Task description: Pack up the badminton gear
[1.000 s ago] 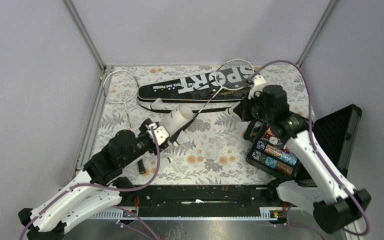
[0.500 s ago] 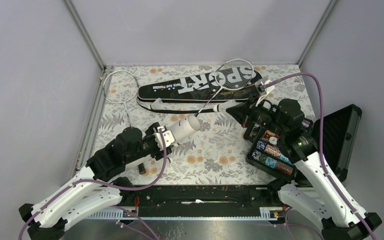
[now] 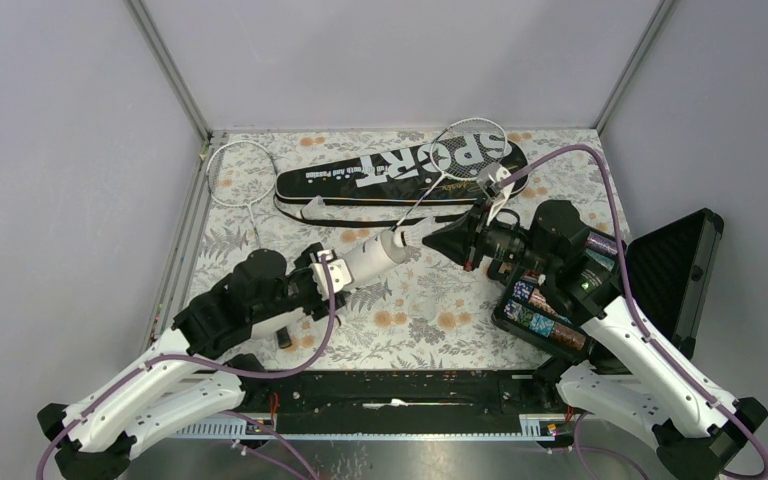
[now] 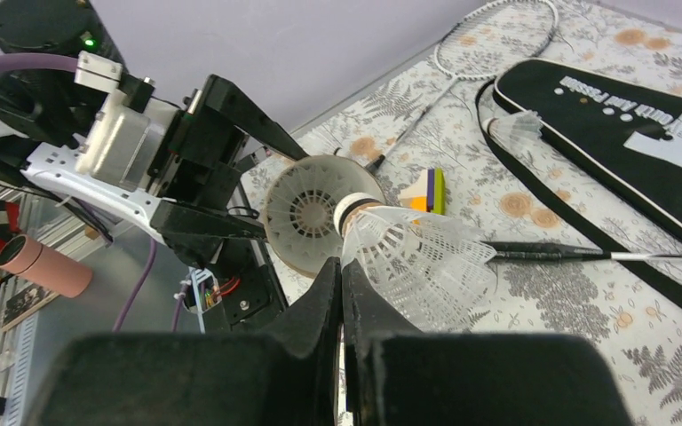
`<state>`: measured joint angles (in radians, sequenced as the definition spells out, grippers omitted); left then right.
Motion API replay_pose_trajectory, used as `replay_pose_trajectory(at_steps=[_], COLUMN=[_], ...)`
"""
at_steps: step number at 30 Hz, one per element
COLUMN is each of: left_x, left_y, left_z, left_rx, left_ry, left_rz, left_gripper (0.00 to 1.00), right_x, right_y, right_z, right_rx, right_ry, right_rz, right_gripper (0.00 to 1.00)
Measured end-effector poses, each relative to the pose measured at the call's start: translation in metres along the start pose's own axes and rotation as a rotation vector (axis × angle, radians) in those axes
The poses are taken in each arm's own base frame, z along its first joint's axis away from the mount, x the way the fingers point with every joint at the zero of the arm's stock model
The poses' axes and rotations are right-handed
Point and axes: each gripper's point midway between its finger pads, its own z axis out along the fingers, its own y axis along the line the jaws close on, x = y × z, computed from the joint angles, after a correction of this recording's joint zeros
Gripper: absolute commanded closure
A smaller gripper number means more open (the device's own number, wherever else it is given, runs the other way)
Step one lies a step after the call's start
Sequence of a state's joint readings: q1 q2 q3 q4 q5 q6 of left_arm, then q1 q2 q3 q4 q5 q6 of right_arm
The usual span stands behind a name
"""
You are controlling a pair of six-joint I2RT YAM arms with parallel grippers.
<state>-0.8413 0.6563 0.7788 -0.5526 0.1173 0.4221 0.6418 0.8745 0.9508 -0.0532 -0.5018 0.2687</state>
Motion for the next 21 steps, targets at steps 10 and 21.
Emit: replay_pose_trajectory(at_steps=[10,21], left_x=[0.0,-0.006], left_y=[-0.005,-0.013], left_z=[-0.003,-0.006], left_rx=[0.024,0.069], left_ry=[-0.001,-0.03], left_rz=[-0.001,0.003], left_gripper=[0.66,0.66], right_x=[-0.004,0.018], right_y=[0.018,0.043], right_z=[0.011,0.033], right_rx=[-0.1,-0.21], right_ry=[0.016,0.116], right_rz=[-0.003,0.02], right_gripper=[1.0,1.0])
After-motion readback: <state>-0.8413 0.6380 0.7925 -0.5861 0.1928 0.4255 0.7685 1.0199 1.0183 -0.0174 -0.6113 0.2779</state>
